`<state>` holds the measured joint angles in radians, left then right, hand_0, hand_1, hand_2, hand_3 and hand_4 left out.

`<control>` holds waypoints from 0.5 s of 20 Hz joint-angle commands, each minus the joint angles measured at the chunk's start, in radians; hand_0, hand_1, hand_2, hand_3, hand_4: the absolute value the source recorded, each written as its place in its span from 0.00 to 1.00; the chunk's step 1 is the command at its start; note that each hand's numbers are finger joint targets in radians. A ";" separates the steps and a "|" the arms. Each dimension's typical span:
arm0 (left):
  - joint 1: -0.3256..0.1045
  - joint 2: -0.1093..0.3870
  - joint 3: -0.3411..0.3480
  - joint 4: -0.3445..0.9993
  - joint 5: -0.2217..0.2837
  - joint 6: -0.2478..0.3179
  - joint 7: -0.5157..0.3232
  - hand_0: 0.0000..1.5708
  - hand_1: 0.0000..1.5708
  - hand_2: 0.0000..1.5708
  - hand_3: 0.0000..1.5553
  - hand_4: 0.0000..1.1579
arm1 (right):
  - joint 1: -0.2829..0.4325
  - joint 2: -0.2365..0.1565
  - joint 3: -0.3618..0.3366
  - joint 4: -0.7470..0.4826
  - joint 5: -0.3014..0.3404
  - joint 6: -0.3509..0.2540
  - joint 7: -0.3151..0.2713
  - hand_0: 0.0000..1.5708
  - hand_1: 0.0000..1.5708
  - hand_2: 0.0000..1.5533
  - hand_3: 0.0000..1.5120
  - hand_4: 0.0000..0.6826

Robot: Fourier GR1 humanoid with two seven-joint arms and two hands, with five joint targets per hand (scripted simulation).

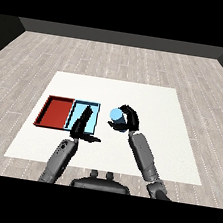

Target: Pick the blue can and put it in the blue box

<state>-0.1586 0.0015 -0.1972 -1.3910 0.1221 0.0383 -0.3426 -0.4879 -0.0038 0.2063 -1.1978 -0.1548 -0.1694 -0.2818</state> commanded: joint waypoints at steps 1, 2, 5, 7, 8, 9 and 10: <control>-0.139 -0.001 -0.024 0.124 0.009 0.059 -0.008 0.00 0.00 0.00 0.00 0.00 | 0.003 0.004 0.006 0.094 -0.029 0.013 -0.114 0.91 0.91 0.93 0.93 0.97; -0.126 -0.001 -0.045 0.094 0.032 0.074 0.024 0.00 0.00 0.00 0.00 0.00 | 0.007 0.004 -0.011 0.002 0.006 0.027 -0.010 0.91 0.91 0.93 0.93 0.98; -0.141 -0.001 -0.104 0.213 0.050 0.123 -0.080 0.00 0.00 0.00 0.00 0.00 | -0.019 0.004 0.033 0.044 -0.043 -0.006 -0.072 0.91 0.91 0.93 0.93 0.97; -0.081 -0.001 -0.163 0.076 0.052 0.163 0.020 0.00 0.00 0.00 0.00 0.00 | -0.032 0.004 0.103 0.065 -0.054 -0.063 -0.076 0.90 0.90 0.93 0.94 0.97; -0.161 -0.001 -0.156 0.190 0.092 0.166 -0.034 0.00 0.00 0.00 0.00 0.00 | 0.022 0.004 0.087 0.008 -0.042 -0.045 -0.066 0.90 0.90 0.93 0.94 0.97; -0.158 -0.001 -0.109 0.234 0.078 0.127 -0.040 0.00 0.00 0.00 0.00 0.00 | 0.028 -0.022 0.017 0.003 -0.025 0.044 -0.046 0.90 0.90 0.93 0.94 0.96; -0.174 -0.001 -0.183 0.291 0.119 0.175 -0.110 0.00 0.00 0.00 0.00 0.00 | -0.061 0.004 0.076 0.074 -0.047 -0.041 -0.060 0.90 0.90 0.93 0.94 0.97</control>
<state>-0.2956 0.0005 -0.3167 -1.2129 0.1914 0.1686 -0.3758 -0.4973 -0.0052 0.2608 -1.1666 -0.1871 -0.1890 -0.3312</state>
